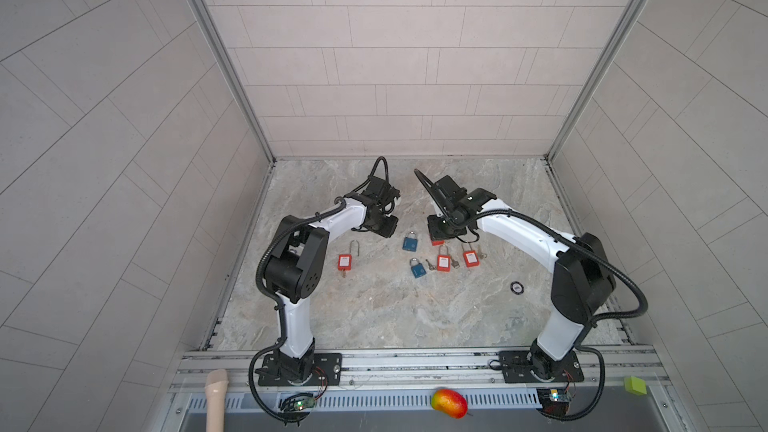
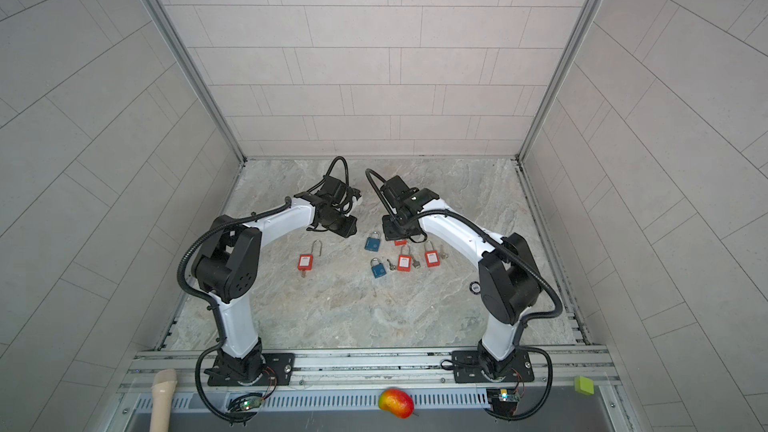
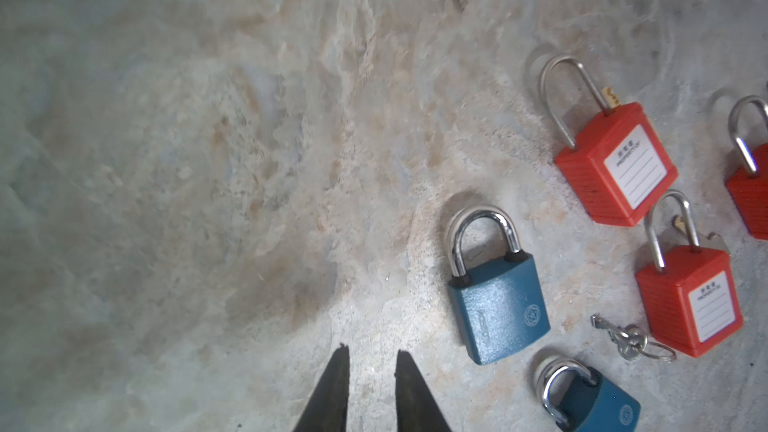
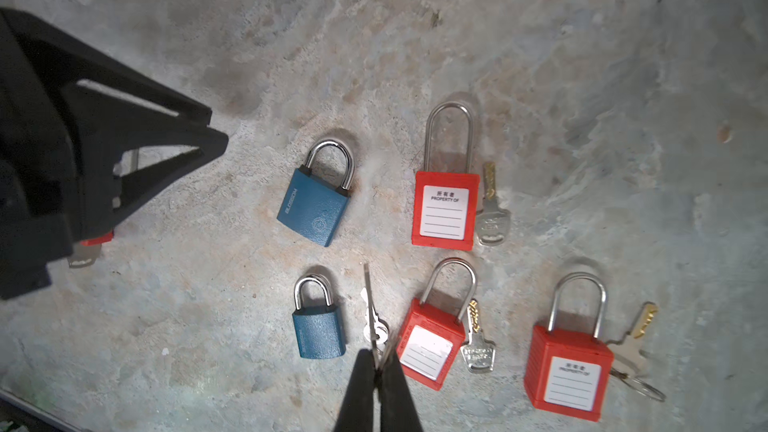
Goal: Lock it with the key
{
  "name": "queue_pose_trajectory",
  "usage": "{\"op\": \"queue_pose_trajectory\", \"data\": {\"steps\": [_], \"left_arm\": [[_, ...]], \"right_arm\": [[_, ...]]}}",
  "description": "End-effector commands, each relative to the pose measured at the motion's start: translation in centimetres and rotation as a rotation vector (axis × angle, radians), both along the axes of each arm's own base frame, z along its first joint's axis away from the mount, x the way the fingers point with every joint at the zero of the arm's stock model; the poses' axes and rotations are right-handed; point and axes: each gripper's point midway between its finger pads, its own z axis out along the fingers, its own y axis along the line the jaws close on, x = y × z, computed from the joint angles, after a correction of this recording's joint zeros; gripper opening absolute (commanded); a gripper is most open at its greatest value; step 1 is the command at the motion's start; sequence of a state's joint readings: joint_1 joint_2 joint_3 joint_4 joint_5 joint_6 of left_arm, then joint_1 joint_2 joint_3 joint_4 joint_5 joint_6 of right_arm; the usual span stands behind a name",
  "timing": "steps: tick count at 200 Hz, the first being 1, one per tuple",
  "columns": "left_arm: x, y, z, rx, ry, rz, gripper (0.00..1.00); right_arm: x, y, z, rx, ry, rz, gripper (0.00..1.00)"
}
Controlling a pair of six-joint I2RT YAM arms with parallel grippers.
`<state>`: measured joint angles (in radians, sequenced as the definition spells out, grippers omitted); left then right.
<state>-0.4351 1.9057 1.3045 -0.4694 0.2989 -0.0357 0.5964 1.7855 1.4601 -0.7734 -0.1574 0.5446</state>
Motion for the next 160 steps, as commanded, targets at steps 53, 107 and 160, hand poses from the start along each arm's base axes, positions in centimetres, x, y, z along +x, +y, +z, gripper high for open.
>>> {"op": "queue_pose_trajectory", "data": {"steps": [53,107,160], "left_arm": [[-0.8,-0.4,-0.4,-0.047,0.093,0.209,0.28],[-2.1,-0.3,-1.3,-0.050,0.148,0.269,0.28],[-3.0,-1.3,-2.2,-0.056,0.212,0.295,0.29]], "right_arm": [[1.8,1.6,-3.8,-0.025,0.057,-0.149,0.00],[2.2,2.3,-6.9,-0.051,0.110,-0.164,0.00],[2.4,3.1,-8.4,-0.042,0.146,-0.157,0.10]]}}
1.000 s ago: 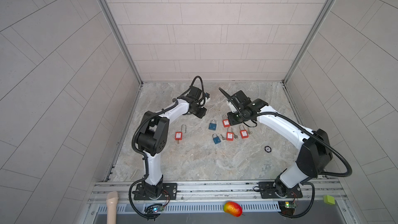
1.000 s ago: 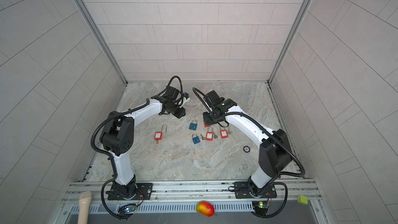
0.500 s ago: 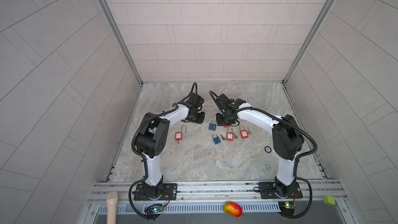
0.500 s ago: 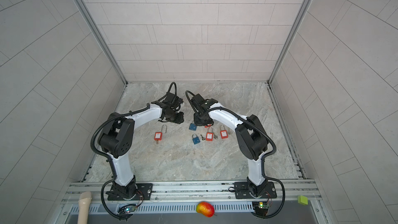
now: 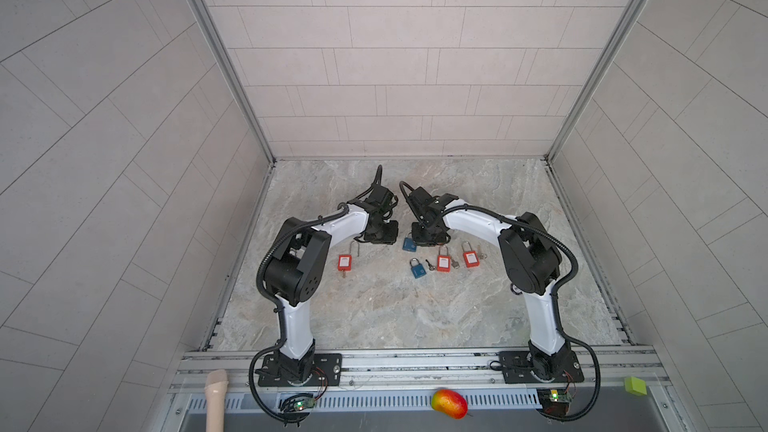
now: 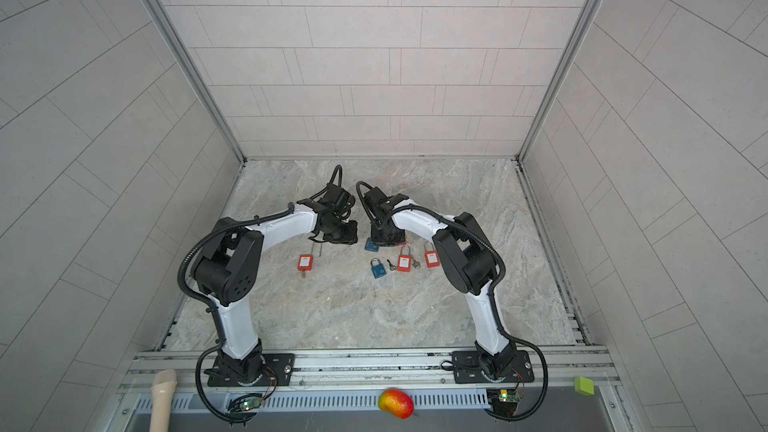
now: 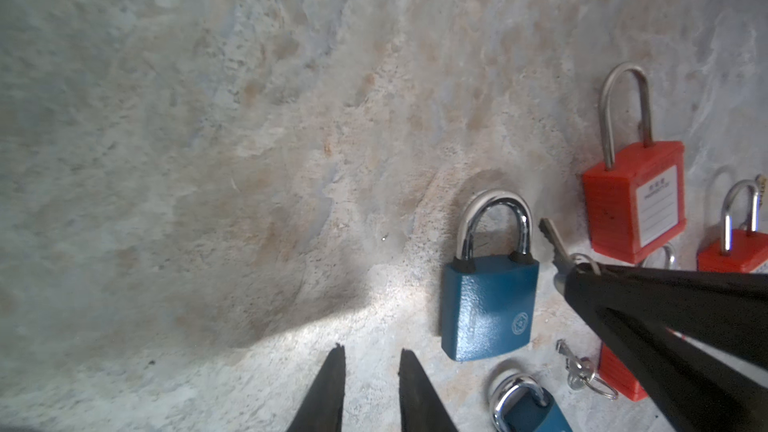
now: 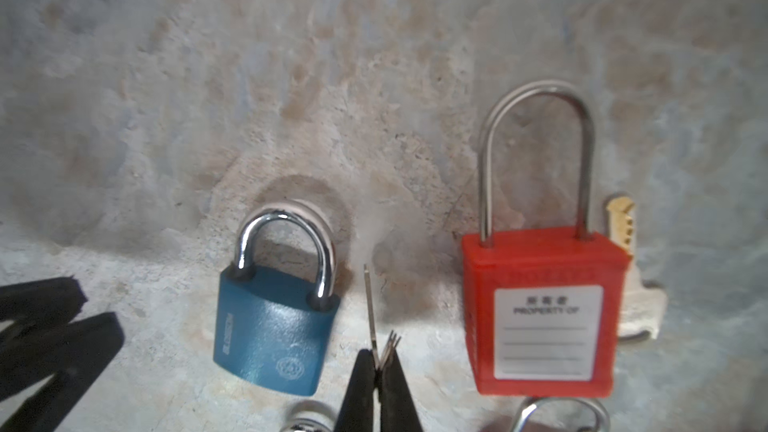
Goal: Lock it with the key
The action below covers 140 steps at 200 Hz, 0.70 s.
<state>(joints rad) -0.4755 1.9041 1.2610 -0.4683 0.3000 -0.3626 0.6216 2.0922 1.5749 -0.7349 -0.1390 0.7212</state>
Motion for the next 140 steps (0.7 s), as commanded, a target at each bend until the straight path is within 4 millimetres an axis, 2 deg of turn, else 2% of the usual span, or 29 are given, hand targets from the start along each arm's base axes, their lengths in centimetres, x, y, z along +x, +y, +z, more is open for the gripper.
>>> {"op": "queue_pose_trajectory", "data": {"steps": [1,30,48,106,140], "left_arm": [[-0.8,-0.4,-0.8,-0.002,0.060,0.039,0.29],[-1.4,-0.8,-1.4,-0.005,0.097,0.055,0.30],[-1.6,-1.1,-1.5,-0.006,0.112,0.053,0.30],[-2.4,-1.7,-2.5,0.014,0.186,0.051,0.30],[-2.7,-2.2,-2.7,0.017,0.206,0.043,0.31]], "right_arm": [[0.3,0.7,0.4,0.018,-0.007,-0.009,0.11],[0.7,0.4,1.7,0.020,-0.053,-0.005,0.26],[0.7,0.3,2.4,0.025,-0.073,0.010,0.32],[0.8,-2.5,6.3,-0.041,-0.174,0.001,0.36],[0.9,-4.0,7.9,-0.056,-0.207,-0.016,0.36]]}}
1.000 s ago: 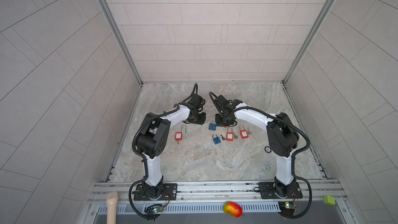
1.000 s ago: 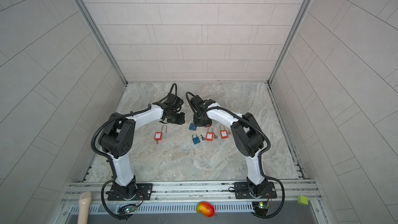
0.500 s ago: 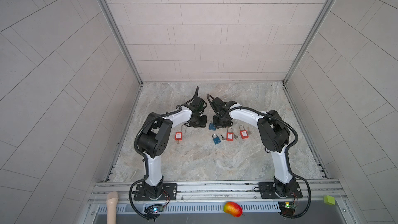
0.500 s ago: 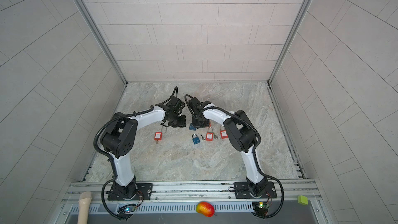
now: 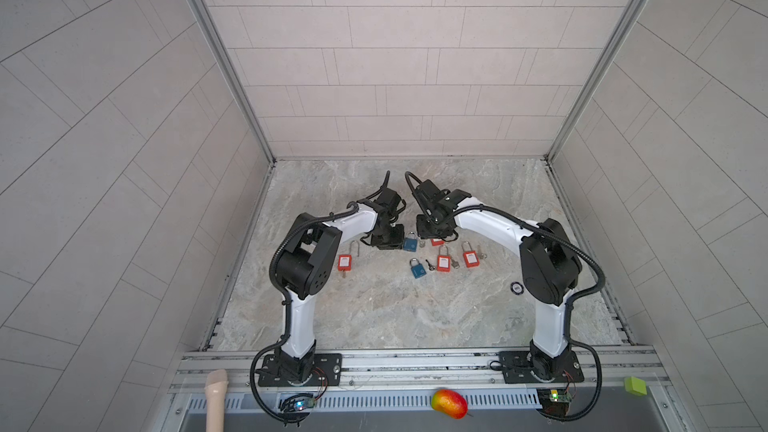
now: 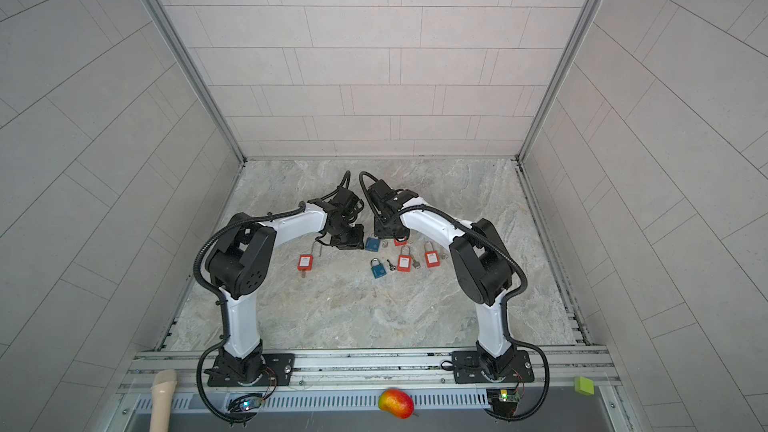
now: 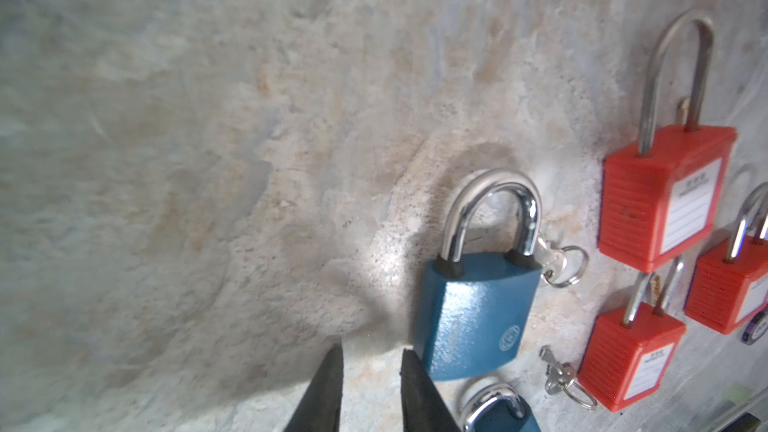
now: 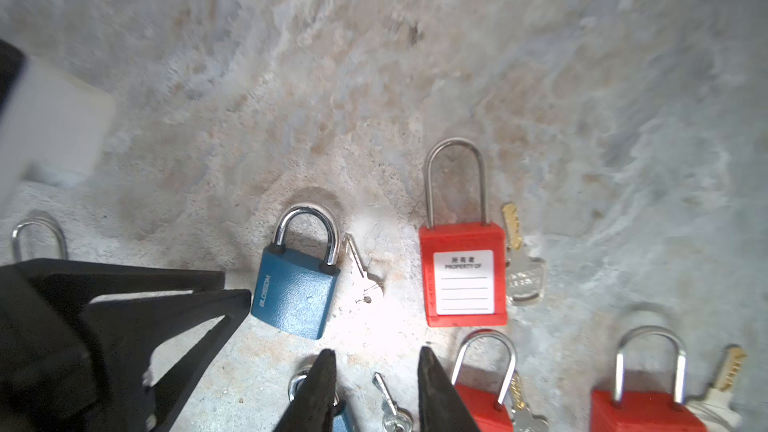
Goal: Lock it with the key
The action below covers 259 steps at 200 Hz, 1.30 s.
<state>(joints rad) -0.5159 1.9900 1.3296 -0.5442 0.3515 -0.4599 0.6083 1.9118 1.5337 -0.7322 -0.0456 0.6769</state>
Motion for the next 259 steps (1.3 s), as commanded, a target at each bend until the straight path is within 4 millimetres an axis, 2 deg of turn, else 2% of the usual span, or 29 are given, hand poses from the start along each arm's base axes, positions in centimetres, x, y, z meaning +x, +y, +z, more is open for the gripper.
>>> {"op": "queue_pose_trajectory", "data": {"steps": [1,32,73,91,115,139,162,194,215,234,259], "left_arm": [[-1.1,-0.1,-1.0,0.029,0.067,0.007,0.31],[-1.2,-1.2,-0.3,0.007,0.062,-0.005,0.31],[-1.0,-1.7,0.4,-0.002,0.049,-0.013,0.31],[-0.7,-1.5,1.7,0.002,0.014,-0.020,0.31],[0.1,-0.6,4.5,0.021,-0.074,-0.031,0.33],[0.7,2.6,7.3,0.075,-0.140,0.007,0.36],[0.3,7.9,8.7,0.166,-0.147,0.107,0.40],[-1.6,14.9,10.2,0.258,-0.176,0.253,0.45],[-3.3,19.2,10.4,0.386,-0.180,0.328,0.48],[-4.4,21.3,10.0,0.435,-0.157,0.346,0.50],[-5.1,21.8,8.4,0.402,-0.110,0.352,0.52]], "right_arm": [[-0.1,-2.1,1.4,-0.051,-0.033,-0.021,0.36],[0.2,-2.5,2.4,-0.050,-0.062,-0.022,0.36],[0.1,-2.7,2.4,-0.056,-0.060,-0.018,0.36],[0.1,-2.7,2.3,-0.051,-0.059,-0.012,0.36],[0.0,-2.8,2.5,-0.062,-0.066,0.000,0.36],[0.0,-3.0,2.6,-0.067,-0.066,0.004,0.36],[0.0,-2.8,2.8,-0.053,-0.066,0.002,0.41],[0.0,-3.3,3.1,-0.071,-0.077,-0.023,0.55],[0.0,-3.1,3.2,-0.071,-0.081,-0.014,0.56],[0.1,-3.6,3.2,-0.109,-0.094,-0.017,0.56],[0.0,-5.1,3.0,-0.237,-0.116,-0.023,0.56]]}}
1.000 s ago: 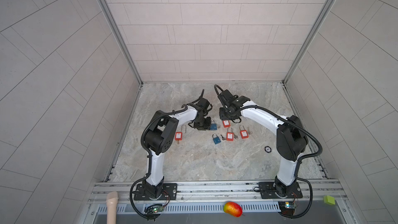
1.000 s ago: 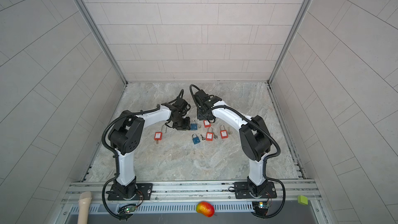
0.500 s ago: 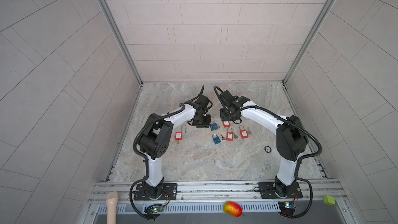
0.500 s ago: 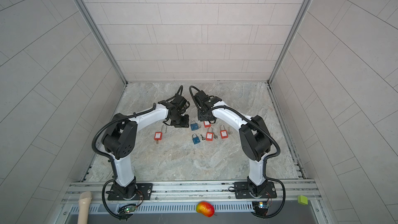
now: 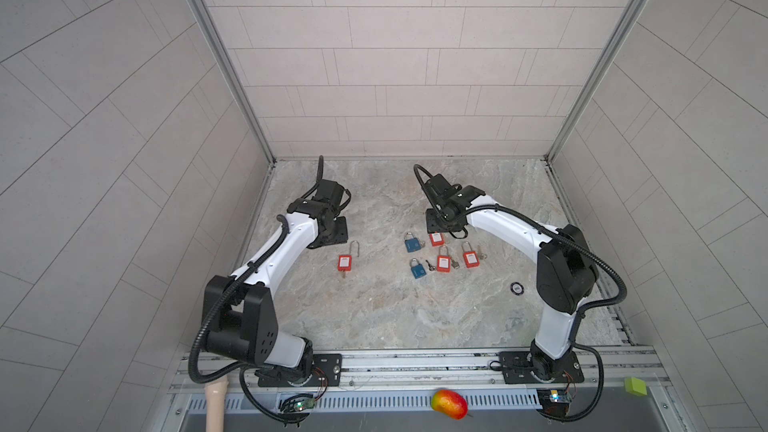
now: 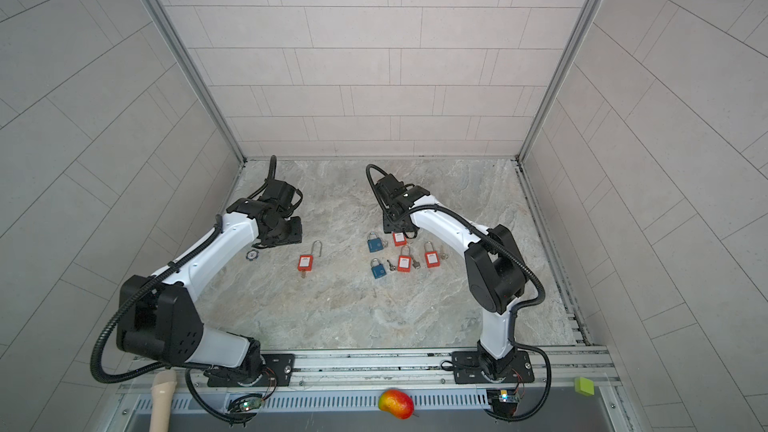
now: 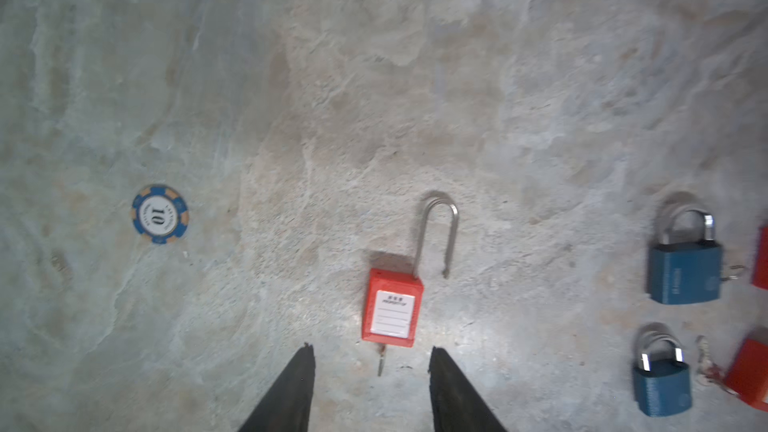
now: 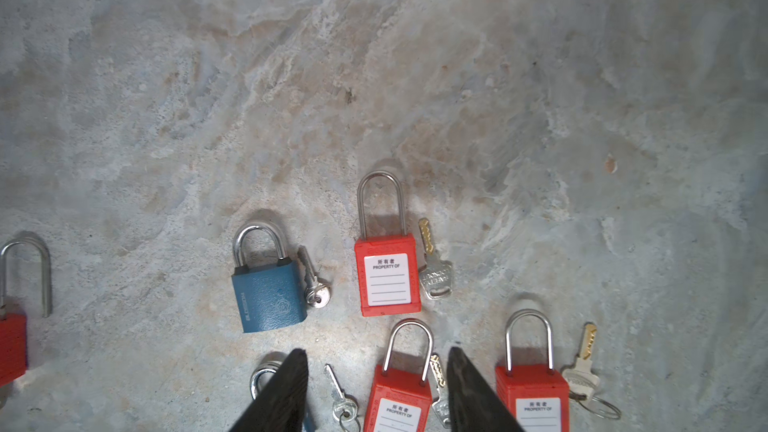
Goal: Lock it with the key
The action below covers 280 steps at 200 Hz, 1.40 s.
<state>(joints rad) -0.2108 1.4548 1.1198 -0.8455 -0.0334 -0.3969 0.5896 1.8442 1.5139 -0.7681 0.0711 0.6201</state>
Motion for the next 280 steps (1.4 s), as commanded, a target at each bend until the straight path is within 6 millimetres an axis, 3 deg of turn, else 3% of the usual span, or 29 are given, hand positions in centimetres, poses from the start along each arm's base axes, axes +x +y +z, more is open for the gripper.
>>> {"op": "queue_pose_trajectory", "data": {"steps": [1,31,81,104,133,206,280], "left_arm": [[-1.5,1.6,-1.4,0.035,0.061,0.017,0.53],[-1.3,0.6,-3.0,-0.031,0.070,-0.015,0.56],[-1.0,-1.4,-5.7,-0.128,0.094,-0.070,0.59],[-0.7,-2.0,-6.7,-0.158,0.086,-0.080,0.61],[-0.7,-2.6,-8.0,-0.191,0.110,-0.086,0.63],[-1.6,-4.2,-9.2,-0.273,0.112,-0.001,0.65],[-0.1,-8.9,-8.0,-0.440,0.069,0.044,0.65]], "right_arm": [[-0.4,-2.0,1.0,-0.137,-0.043,-0.017,0.56],[-0.7,-3.5,1.6,-0.275,-0.119,-0.064,0.58],[-1.4,-3.6,1.8,-0.293,-0.188,-0.124,0.61],[-1.8,-4.8,2.6,-0.275,-0.243,-0.210,0.77],[-2.1,-5.0,3.2,-0.209,-0.297,-0.231,0.78],[-2.0,-4.3,3.4,-0.116,-0.317,-0.252,0.84],[-0.5,-1.5,4.4,-0.114,-0.325,-0.073,0.81]]}}
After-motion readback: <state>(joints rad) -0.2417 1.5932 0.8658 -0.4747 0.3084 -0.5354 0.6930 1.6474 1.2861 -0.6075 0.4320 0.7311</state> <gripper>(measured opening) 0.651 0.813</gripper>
